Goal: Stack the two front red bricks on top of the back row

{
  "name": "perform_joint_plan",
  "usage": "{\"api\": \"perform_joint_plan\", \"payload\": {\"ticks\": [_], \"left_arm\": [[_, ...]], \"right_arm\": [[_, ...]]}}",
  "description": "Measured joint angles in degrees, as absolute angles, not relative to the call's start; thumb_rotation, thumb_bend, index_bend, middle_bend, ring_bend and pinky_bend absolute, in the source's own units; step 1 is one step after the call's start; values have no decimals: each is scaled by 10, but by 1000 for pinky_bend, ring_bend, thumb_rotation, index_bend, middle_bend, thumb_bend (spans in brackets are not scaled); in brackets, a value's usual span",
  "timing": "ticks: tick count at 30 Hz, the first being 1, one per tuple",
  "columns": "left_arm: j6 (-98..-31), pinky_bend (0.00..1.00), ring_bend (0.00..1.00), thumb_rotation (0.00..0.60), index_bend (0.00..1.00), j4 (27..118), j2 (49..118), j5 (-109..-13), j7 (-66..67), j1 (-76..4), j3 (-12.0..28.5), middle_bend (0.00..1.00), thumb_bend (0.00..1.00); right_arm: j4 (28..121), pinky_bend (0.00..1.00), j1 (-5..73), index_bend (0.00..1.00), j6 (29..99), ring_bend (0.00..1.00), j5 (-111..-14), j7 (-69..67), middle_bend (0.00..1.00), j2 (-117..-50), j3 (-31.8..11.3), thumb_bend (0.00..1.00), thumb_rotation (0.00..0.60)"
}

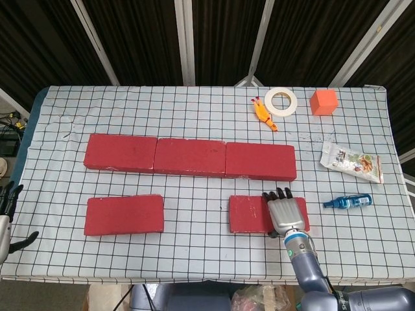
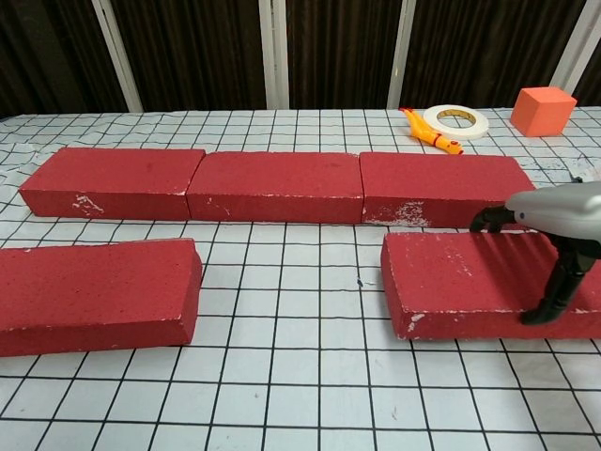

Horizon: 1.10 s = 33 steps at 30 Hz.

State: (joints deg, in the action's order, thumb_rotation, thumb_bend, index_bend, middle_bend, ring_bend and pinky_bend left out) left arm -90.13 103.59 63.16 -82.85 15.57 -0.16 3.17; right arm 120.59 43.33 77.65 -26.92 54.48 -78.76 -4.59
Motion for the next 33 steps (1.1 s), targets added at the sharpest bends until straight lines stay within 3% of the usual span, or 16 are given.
{"api": "perform_joint_plan", "payload": {"ticks": [5, 10, 17, 24, 33], "left_arm": [[-900, 135, 0, 600, 38, 1035, 631, -826, 155, -2, 32, 0, 0], [-896, 136, 0, 600, 38, 1034, 634, -817, 163, -4, 35, 0, 0], [-894, 136, 0, 600, 37, 1035, 640, -793, 180, -6, 42, 0, 0], [-899, 136, 0, 600, 37, 1036, 649, -775, 202, -7, 51, 0, 0], [-894, 136, 0, 600, 37, 1033, 659, -747, 224, -13, 60, 0, 0]], "right_arm": [[1246, 0, 449, 254, 795, 68, -255, 564, 261, -754, -65, 185, 600], [1270, 0, 480, 262, 807, 68, -215, 588, 262, -719, -117, 185, 600], [1264, 0, 568, 265, 789, 68, -44, 630, 261, -678, -212, 185, 600], [1158, 0, 668, 266, 734, 68, 115, 664, 261, -681, -280, 185, 600], [978, 0, 741, 266, 635, 68, 180, 687, 261, -745, -289, 185, 600]]}}
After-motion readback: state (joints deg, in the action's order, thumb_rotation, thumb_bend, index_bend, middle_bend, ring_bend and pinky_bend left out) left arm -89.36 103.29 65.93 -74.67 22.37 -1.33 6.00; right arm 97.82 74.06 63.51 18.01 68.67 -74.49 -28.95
